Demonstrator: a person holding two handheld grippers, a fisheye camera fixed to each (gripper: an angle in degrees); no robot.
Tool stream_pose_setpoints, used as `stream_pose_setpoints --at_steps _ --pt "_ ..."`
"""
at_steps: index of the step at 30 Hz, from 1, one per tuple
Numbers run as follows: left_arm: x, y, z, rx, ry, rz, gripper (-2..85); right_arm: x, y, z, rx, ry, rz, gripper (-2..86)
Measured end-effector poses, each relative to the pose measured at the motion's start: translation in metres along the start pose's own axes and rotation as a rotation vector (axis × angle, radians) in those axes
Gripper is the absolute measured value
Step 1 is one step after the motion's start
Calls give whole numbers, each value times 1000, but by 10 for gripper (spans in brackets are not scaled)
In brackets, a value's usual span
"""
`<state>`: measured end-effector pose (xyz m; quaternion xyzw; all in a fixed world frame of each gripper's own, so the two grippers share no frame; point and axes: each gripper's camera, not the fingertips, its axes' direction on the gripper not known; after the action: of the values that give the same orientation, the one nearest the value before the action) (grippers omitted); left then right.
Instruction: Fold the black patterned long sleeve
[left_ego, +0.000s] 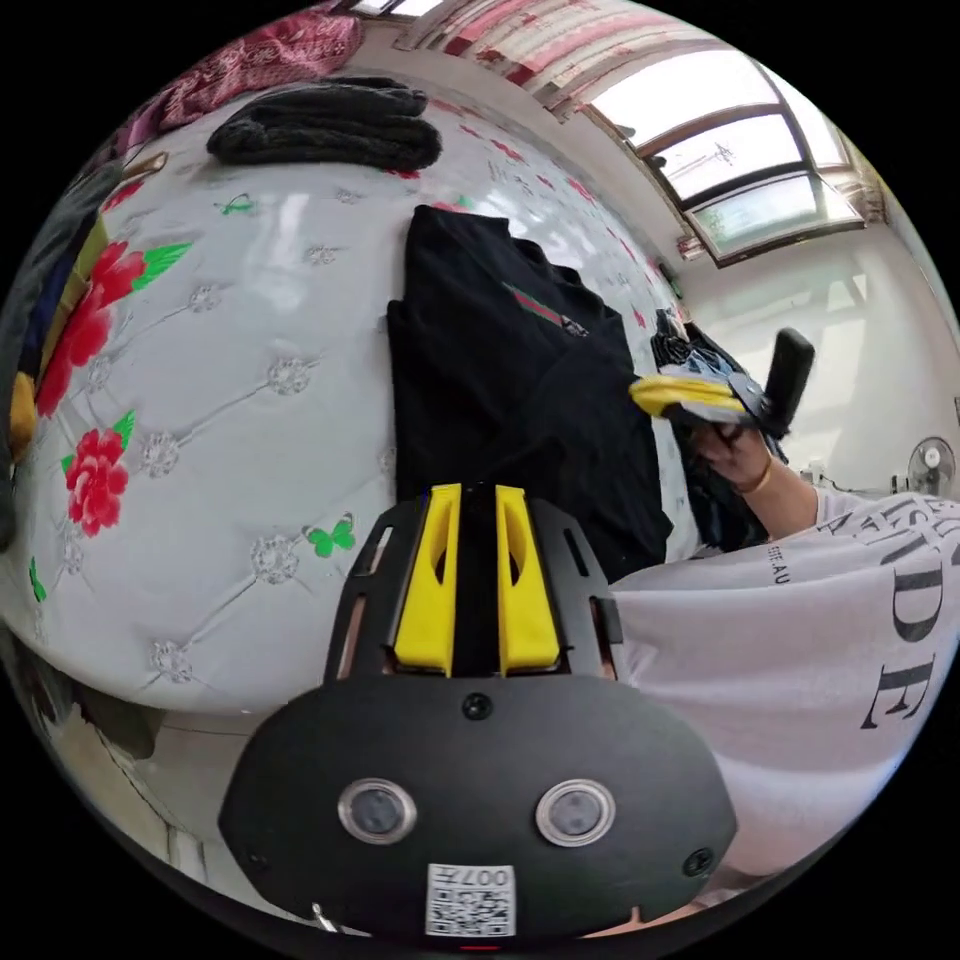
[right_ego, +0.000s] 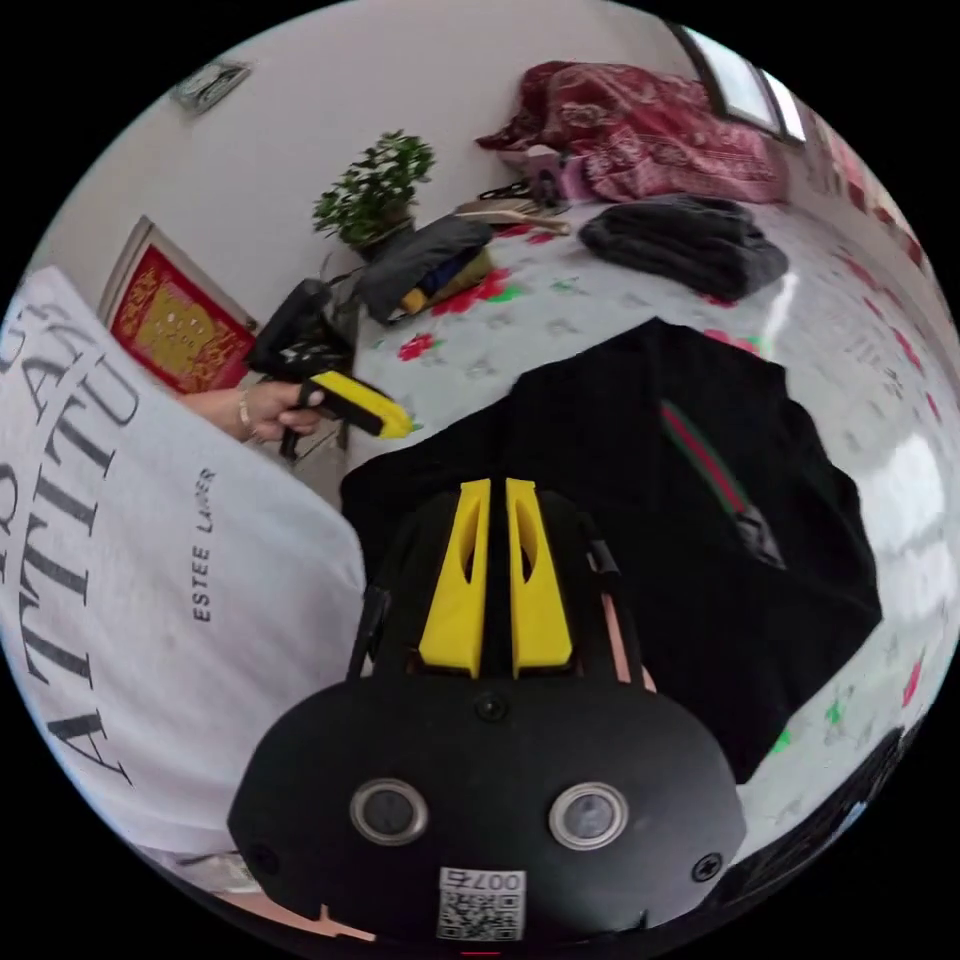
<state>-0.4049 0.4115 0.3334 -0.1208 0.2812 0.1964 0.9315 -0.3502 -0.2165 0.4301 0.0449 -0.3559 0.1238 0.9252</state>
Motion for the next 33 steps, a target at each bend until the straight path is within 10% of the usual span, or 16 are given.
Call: stream_pose_setpoints --at_steps 11,17,28,33 --pt "103 -55 108 -282 -80 314 40 305 -18 -37 10 418 575 14" --pt "102 -37 96 -323 -134 272 -7 354 -27 30 -239 473 535 2" --pt "89 1 45 -226 -127 24 26 410 -13 -61 73 482 610 4" --pt "125 -6 58 -257 -100 147 63 387 -13 -16 -116 433 451 3"
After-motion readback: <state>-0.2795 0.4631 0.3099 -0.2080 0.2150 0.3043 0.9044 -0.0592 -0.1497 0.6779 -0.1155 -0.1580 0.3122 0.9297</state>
